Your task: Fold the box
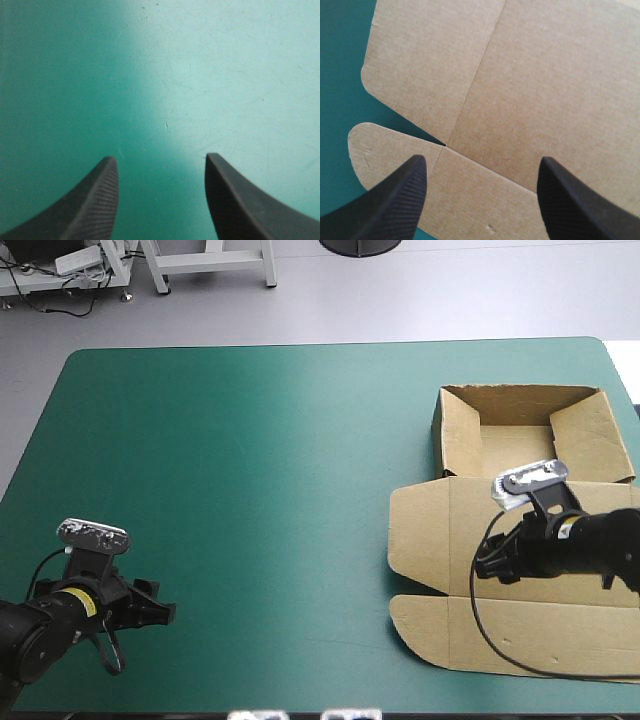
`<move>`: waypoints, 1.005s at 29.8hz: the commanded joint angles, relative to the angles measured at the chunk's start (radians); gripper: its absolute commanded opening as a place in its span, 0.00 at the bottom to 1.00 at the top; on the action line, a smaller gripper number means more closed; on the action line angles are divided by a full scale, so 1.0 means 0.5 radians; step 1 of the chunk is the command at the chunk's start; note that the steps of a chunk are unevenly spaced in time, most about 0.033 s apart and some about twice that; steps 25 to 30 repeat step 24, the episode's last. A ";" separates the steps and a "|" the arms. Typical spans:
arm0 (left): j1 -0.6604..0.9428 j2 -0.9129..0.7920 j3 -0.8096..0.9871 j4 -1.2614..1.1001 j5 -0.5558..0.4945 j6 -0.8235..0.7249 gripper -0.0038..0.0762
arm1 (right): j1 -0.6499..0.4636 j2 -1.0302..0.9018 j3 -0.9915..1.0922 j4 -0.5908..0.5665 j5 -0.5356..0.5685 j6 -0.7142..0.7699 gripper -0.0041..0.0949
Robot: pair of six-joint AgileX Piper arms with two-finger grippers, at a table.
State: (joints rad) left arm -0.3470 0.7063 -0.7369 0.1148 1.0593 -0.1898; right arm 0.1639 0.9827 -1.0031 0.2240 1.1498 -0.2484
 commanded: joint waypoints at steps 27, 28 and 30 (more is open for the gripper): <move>-0.008 0.002 -0.051 -0.035 -0.302 -0.019 0.21 | 0.004 -0.507 0.441 -0.130 -0.284 0.225 0.45; -0.008 0.002 -0.051 -0.035 -0.302 -0.019 0.21 | 0.004 -0.507 0.441 -0.130 -0.284 0.225 0.45; -0.008 0.002 -0.051 -0.035 -0.302 -0.019 0.21 | 0.004 -0.507 0.441 -0.130 -0.284 0.225 0.45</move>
